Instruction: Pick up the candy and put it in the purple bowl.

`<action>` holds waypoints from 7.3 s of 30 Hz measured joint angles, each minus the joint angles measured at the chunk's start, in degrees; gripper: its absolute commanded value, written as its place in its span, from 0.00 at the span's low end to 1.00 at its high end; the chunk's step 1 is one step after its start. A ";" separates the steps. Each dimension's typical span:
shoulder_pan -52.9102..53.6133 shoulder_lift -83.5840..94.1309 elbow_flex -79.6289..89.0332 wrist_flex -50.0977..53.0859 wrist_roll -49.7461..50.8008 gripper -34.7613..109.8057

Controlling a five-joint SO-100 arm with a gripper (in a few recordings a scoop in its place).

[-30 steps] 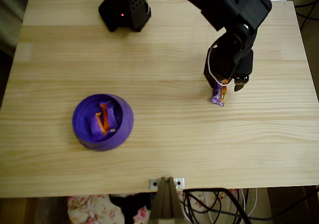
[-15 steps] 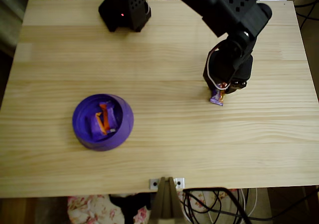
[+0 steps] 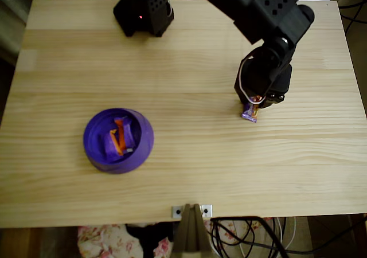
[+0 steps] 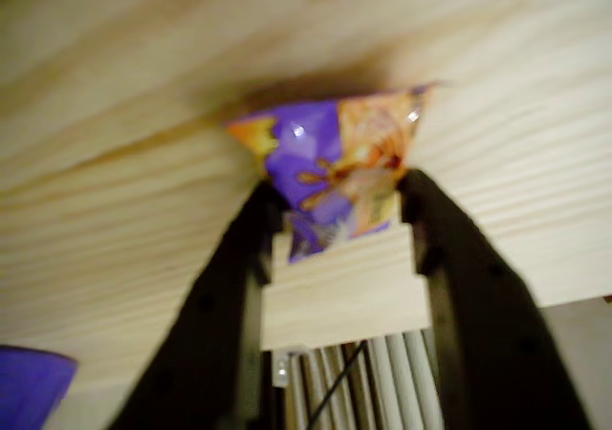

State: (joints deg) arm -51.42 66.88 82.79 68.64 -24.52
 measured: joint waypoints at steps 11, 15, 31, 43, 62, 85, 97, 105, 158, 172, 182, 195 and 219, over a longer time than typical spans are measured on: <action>5.54 0.35 -5.80 8.96 1.67 0.26; 7.91 1.85 -7.56 11.95 1.76 0.26; 3.96 7.91 -1.49 10.11 4.92 0.46; 2.37 8.00 4.75 4.48 6.59 0.47; 3.87 8.00 11.78 -1.93 5.36 0.40; 6.94 8.26 11.95 -0.44 6.42 0.26; 15.73 8.35 1.58 10.55 3.43 0.26; 24.17 10.20 -1.05 14.68 0.79 0.26; 54.05 13.18 0.26 11.60 -15.29 0.44; 54.76 27.42 3.60 9.93 -1.76 0.24; 57.30 53.09 28.48 -0.79 10.55 0.24; 57.04 81.83 57.48 -8.96 15.64 0.24; 58.89 123.84 91.14 -8.09 16.00 0.24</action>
State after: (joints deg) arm 7.47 190.72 173.94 60.56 -8.53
